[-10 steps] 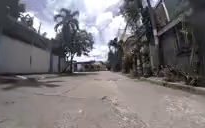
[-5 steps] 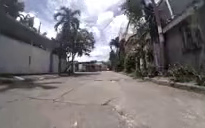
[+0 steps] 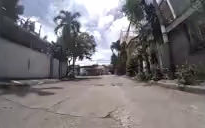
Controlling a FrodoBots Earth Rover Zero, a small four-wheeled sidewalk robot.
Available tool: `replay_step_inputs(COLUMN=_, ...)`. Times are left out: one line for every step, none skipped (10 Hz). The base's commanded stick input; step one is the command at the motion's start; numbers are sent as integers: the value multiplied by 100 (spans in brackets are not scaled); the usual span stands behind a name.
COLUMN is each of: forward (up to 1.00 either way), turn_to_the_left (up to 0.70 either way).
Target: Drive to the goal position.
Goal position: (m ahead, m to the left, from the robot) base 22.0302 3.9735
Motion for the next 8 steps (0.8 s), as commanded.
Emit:
replay_step_inputs(forward=70, turn_to_the_left=0)
replay_step_inputs(forward=70, turn_to_the_left=0)
replay_step_inputs(forward=70, turn_to_the_left=0)
replay_step_inputs(forward=70, turn_to_the_left=-2)
replay_step_inputs(forward=70, turn_to_the_left=-25)
replay_step_inputs(forward=70, turn_to_the_left=-31)
replay_step_inputs(forward=70, turn_to_the_left=-35)
replay_step_inputs(forward=70, turn_to_the_left=-35)
